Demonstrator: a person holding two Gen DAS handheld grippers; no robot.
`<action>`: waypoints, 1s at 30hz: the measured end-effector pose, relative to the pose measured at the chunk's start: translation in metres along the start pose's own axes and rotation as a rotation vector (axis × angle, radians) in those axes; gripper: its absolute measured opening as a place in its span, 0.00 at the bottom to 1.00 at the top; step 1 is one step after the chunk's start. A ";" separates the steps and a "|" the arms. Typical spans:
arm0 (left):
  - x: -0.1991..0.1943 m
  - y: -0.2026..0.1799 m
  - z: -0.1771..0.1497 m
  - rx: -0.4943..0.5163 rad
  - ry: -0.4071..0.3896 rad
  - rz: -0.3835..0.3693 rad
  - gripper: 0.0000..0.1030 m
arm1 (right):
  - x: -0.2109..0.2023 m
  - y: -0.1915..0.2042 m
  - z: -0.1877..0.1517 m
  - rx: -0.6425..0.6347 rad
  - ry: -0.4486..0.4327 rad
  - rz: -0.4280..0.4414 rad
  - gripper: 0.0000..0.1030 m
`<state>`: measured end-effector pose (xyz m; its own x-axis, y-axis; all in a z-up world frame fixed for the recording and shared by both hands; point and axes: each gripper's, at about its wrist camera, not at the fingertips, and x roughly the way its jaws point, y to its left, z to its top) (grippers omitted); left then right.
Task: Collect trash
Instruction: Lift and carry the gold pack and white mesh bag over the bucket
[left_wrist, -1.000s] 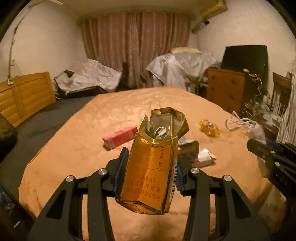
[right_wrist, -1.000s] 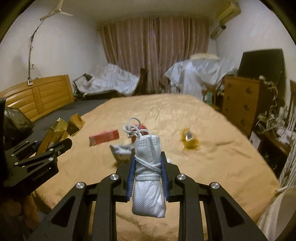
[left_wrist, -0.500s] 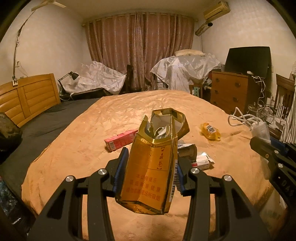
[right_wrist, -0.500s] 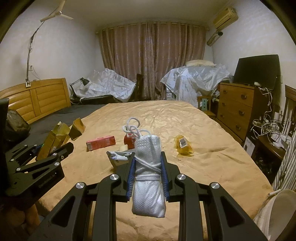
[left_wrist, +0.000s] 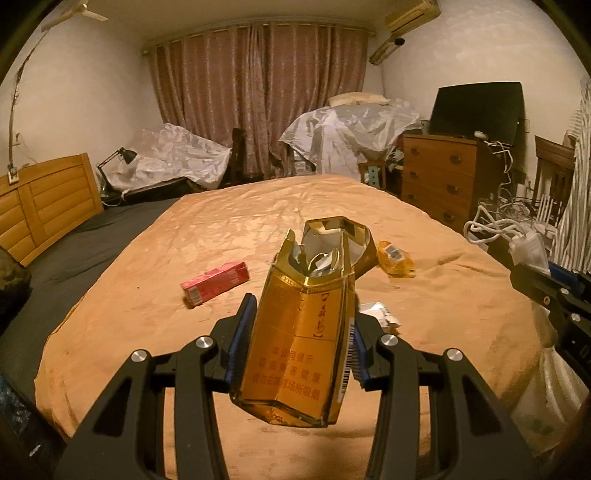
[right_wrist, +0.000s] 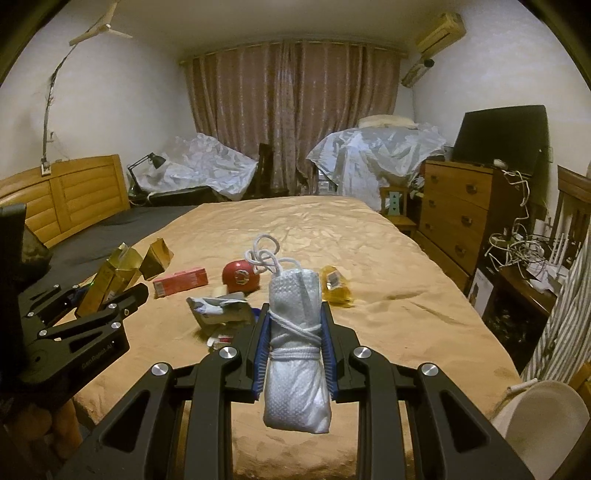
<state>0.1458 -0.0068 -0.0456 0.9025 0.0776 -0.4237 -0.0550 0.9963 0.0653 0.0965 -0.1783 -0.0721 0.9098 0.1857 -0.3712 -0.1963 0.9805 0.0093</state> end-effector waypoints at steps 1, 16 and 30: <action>0.000 -0.003 0.001 0.004 -0.001 -0.006 0.42 | -0.005 -0.004 0.000 0.002 -0.002 -0.007 0.25; -0.005 -0.090 0.022 0.075 -0.020 -0.196 0.42 | -0.056 -0.107 0.016 0.063 0.009 -0.150 0.25; -0.022 -0.208 0.030 0.184 -0.011 -0.431 0.42 | -0.131 -0.233 0.004 0.131 0.049 -0.335 0.25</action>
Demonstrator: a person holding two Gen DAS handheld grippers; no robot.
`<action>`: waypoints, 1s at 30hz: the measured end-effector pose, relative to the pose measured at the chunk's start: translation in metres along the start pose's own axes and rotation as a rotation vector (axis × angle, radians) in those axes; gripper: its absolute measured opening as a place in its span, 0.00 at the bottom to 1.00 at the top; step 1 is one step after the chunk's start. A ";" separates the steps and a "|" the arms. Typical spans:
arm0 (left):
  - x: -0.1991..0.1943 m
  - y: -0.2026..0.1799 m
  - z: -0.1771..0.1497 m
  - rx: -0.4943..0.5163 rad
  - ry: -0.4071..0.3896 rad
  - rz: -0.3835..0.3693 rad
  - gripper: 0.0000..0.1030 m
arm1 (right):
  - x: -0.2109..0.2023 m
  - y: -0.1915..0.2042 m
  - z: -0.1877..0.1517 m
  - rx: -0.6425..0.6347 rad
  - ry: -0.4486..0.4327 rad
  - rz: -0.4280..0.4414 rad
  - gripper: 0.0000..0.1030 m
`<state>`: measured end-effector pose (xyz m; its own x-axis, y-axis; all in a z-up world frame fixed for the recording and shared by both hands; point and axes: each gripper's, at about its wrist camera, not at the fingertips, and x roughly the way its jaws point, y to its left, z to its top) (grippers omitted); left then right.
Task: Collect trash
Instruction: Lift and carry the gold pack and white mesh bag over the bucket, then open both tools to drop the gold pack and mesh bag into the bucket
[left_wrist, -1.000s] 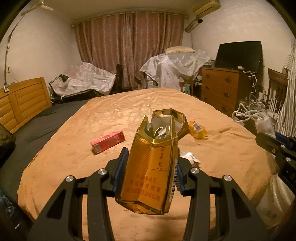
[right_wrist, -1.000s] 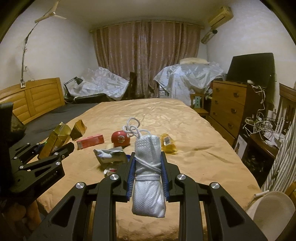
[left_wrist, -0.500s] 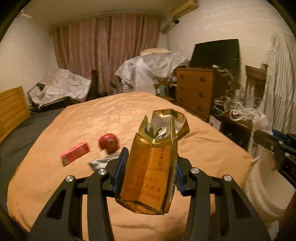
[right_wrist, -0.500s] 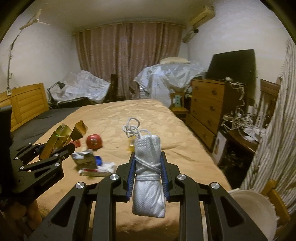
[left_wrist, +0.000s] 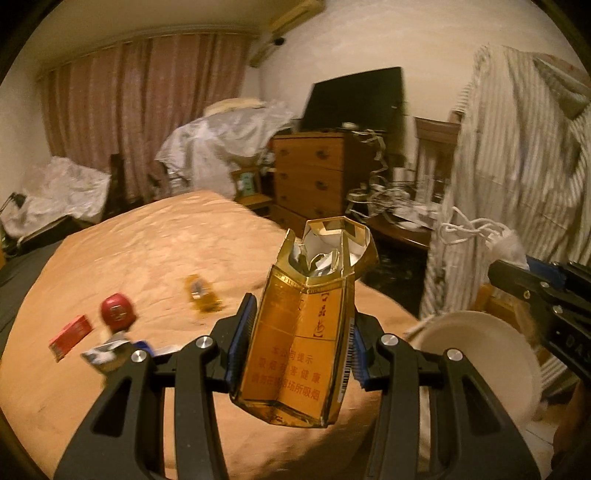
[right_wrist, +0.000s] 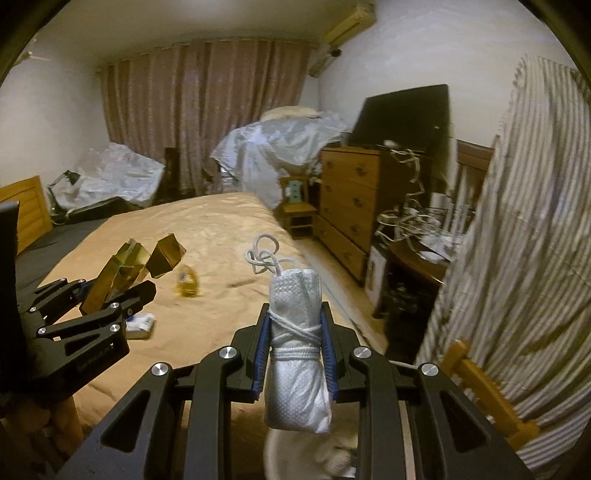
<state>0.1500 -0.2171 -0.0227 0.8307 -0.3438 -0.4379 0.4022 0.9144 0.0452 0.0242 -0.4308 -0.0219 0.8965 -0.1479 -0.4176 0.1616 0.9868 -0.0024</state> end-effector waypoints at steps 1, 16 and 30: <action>0.001 -0.007 0.001 0.008 0.004 -0.016 0.42 | -0.001 -0.008 0.000 0.001 0.005 -0.012 0.25; 0.051 -0.116 -0.010 0.121 0.197 -0.232 0.43 | 0.028 -0.140 -0.028 0.122 0.288 -0.052 0.25; 0.088 -0.146 -0.029 0.152 0.381 -0.328 0.43 | 0.070 -0.165 -0.063 0.210 0.497 0.018 0.26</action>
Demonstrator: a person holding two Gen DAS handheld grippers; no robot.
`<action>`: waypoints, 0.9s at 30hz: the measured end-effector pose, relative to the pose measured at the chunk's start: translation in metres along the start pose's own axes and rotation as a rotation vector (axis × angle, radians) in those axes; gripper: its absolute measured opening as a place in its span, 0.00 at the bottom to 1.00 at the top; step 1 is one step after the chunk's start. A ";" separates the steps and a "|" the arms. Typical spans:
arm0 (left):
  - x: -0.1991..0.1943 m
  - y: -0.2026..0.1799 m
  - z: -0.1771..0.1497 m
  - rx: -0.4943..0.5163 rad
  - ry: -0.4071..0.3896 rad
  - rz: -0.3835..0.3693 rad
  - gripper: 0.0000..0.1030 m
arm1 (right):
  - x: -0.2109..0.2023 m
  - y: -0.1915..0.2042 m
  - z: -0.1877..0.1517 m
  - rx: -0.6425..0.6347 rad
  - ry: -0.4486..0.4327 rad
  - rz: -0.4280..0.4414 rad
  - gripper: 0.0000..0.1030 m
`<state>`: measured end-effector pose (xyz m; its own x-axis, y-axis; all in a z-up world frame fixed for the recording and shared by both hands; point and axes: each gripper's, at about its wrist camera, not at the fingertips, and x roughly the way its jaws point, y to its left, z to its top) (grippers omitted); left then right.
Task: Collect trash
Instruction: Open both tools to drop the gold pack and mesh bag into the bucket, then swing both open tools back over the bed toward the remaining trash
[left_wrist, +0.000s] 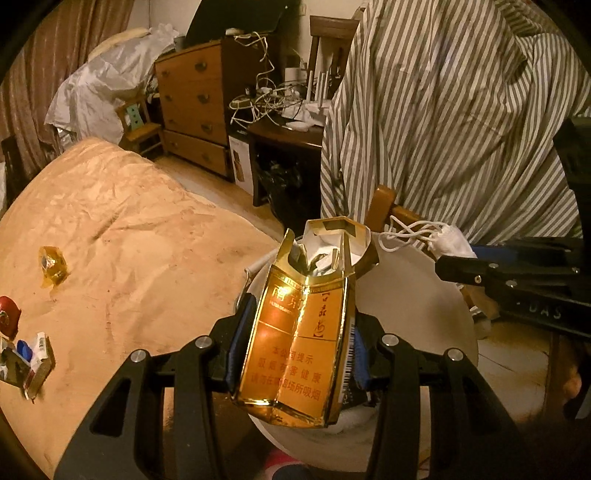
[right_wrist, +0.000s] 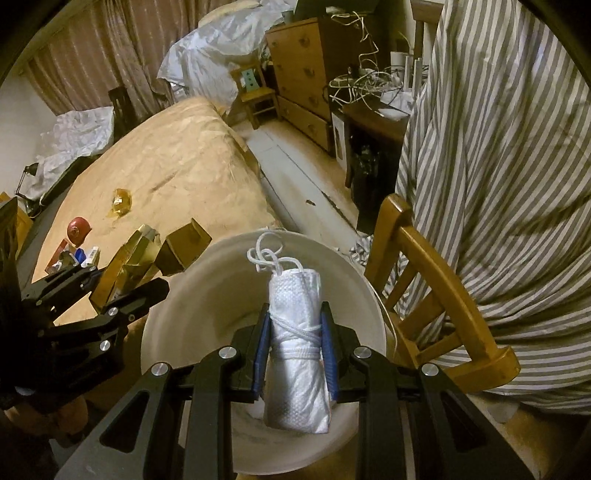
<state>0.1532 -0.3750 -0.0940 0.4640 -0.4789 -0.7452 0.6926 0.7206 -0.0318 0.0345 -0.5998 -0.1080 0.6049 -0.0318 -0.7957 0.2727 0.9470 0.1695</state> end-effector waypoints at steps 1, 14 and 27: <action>0.001 0.001 0.001 -0.002 0.004 0.000 0.43 | 0.001 -0.001 -0.002 0.002 0.001 0.002 0.26; 0.008 -0.001 0.001 -0.007 0.023 0.002 0.45 | 0.001 0.005 -0.005 0.012 -0.007 0.018 0.26; 0.010 0.006 0.000 -0.004 0.017 0.032 0.71 | -0.002 0.001 -0.008 0.049 -0.022 0.030 0.39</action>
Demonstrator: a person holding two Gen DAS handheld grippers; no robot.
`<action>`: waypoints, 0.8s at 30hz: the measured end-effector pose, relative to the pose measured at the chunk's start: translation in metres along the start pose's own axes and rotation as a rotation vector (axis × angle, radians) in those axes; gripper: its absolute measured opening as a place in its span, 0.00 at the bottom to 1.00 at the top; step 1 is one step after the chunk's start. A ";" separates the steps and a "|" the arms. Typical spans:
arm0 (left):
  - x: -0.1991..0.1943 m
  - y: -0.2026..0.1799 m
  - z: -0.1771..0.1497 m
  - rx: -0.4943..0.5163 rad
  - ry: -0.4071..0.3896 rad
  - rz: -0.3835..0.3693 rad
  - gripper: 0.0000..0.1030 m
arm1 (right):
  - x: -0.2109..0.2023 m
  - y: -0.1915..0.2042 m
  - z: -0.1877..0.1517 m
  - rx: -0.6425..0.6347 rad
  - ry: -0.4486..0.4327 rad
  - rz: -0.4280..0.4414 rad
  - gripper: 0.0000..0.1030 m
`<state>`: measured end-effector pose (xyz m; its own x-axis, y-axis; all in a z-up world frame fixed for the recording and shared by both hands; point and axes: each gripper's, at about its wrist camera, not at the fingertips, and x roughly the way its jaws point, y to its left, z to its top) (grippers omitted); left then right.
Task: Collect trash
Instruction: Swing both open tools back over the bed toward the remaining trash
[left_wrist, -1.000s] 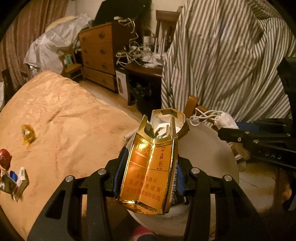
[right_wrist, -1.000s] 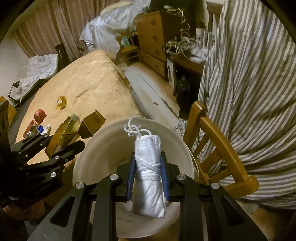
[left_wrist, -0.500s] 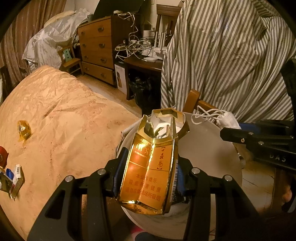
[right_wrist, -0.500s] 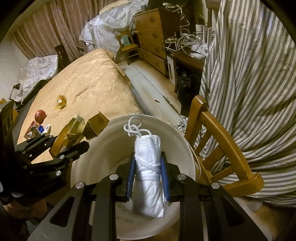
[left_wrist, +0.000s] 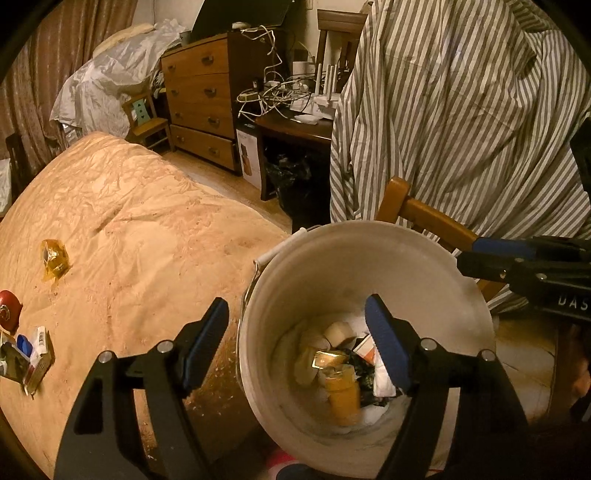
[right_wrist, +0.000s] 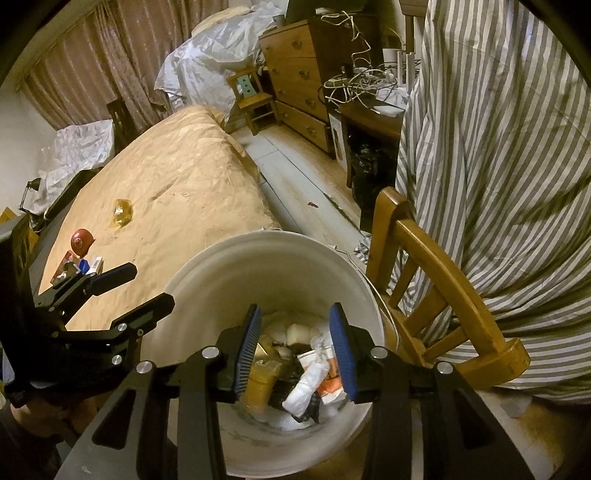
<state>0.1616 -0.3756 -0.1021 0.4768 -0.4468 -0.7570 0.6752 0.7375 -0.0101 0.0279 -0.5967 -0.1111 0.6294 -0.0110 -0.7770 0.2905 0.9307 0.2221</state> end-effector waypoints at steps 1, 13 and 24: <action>0.000 0.000 0.000 0.001 0.001 -0.002 0.71 | 0.000 0.001 -0.001 0.001 0.000 0.001 0.39; -0.030 0.037 -0.026 0.001 -0.040 0.056 0.71 | -0.025 0.062 -0.010 -0.115 -0.134 0.083 0.56; -0.057 0.222 -0.109 -0.258 0.013 0.235 0.71 | 0.030 0.236 -0.034 -0.359 -0.088 0.286 0.65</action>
<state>0.2230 -0.1307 -0.1324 0.5940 -0.2439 -0.7666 0.3824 0.9240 0.0023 0.0909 -0.3652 -0.1019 0.7114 0.2477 -0.6577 -0.1614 0.9684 0.1901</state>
